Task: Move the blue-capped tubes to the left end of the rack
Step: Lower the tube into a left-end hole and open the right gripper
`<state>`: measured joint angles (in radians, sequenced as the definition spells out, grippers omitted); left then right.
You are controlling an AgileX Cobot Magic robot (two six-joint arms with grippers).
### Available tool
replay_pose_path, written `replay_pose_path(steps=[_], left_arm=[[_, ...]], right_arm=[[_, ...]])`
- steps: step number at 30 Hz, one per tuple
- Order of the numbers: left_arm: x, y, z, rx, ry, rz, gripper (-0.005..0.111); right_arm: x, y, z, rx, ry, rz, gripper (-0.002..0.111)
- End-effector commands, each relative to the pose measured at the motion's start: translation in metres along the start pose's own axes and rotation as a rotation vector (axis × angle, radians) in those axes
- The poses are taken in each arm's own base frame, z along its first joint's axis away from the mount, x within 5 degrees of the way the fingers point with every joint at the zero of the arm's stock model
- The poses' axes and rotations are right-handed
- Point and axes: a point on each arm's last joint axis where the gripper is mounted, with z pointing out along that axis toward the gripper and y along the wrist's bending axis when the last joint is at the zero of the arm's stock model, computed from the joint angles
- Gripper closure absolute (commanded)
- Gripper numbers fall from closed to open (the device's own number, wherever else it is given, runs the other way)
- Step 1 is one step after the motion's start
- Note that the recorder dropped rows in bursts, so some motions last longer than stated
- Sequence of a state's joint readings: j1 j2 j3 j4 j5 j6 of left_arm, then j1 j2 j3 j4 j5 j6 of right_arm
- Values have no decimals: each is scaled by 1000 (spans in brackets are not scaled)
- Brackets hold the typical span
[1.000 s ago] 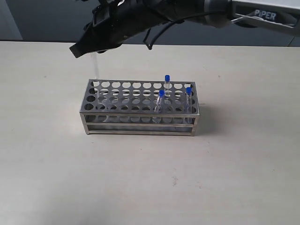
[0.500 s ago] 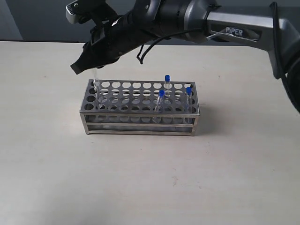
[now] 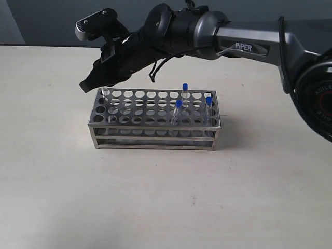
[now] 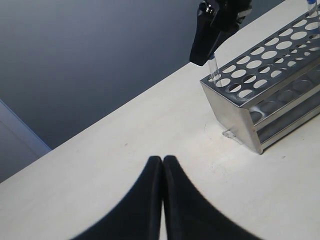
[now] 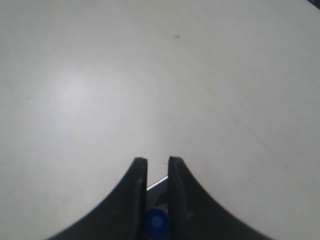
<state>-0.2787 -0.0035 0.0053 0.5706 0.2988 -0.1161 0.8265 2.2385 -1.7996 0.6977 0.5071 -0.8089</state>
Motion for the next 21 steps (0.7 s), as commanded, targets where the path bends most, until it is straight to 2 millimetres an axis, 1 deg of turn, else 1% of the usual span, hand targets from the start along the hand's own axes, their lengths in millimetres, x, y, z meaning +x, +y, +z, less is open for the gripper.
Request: replay_pose_path(steps=[1,2,6,7,8,12,14,16,17,19,21], left_arm=[[-2,0,0,8,-10,-20,106],[-2,0,0,8,-10,-20,106],[-2,0,0,8,-10,-20,106],[-2,0,0,8,-10,-20,106],[-2,0,0,8,-10,-20,106],[-2,0,0,8,-10,-20,106],[-2,0,0,8,-10,-20,106],[-2,0,0,8,-10,-20,106],[-2,0,0,8,-10,-20,106],[-2,0,0,9,-8,-22,106],[-2,0,0,8,-8,-21,106]], right_arm=[[-1,2,1,-18,-8,32,104],[-1,2,1,-22,-12,43,99],[-2,3,1,-34,-24,72,68],[-2,4,1,-36,-27,78,62],[-2,4,1,-40,-27,83,59],[-9,6,-6,-42,-41,102,58],[-15,8,-14,-48,-51,99,58],[-23,11,-28,-43,-48,99,58],[-29,13,-41,-30,-38,87,60],[-34,15,-61,-6,7,54,68],[-35,18,-83,29,100,42,77]])
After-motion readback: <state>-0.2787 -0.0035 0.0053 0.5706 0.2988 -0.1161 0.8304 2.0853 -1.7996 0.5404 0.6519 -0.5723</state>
